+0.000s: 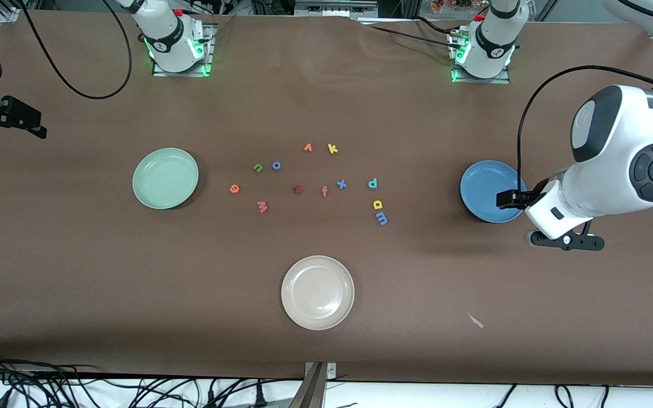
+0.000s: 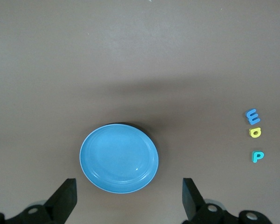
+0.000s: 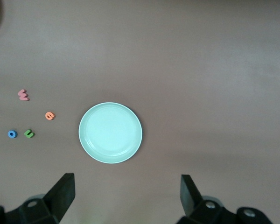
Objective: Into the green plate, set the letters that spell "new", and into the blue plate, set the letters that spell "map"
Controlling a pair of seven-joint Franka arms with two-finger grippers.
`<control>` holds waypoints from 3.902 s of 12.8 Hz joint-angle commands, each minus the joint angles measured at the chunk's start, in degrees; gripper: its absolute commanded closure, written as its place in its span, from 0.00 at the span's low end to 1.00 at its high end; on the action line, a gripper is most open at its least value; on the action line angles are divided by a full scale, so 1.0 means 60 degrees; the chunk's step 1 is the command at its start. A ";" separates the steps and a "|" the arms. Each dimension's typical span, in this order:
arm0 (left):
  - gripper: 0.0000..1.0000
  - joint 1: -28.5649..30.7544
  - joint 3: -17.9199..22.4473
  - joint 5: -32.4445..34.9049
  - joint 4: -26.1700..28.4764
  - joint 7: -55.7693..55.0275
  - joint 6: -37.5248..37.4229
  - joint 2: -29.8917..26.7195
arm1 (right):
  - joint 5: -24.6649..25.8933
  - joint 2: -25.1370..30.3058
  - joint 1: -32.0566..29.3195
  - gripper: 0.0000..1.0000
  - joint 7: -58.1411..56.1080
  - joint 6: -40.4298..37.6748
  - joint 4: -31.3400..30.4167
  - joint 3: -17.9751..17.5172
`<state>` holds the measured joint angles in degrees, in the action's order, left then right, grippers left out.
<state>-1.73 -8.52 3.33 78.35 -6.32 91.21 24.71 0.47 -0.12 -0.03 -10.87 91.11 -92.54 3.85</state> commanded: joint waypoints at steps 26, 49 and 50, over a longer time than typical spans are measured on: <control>0.00 0.0170 0.0144 0.0177 -0.0298 0.0189 -0.0334 -0.1100 | -0.0063 -0.0139 -0.0039 0.00 0.0186 -0.0025 -0.0380 0.0032; 0.04 -0.2510 -0.0763 -0.1654 0.2776 -0.6885 0.5071 0.1930 | -0.0327 -0.3185 0.3313 0.00 0.9541 0.8396 -0.4717 -0.0496; 0.06 -0.2525 -0.0763 -0.1640 0.2776 -0.7104 0.5216 0.2033 | -0.0327 -0.3347 0.3374 0.00 0.9967 0.8529 -0.4732 -0.0495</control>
<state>-16.29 -13.64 -4.86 94.40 -47.06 120.90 36.52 -1.93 -18.45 19.01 43.98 140.00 -120.84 0.40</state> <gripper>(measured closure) 0.035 0.000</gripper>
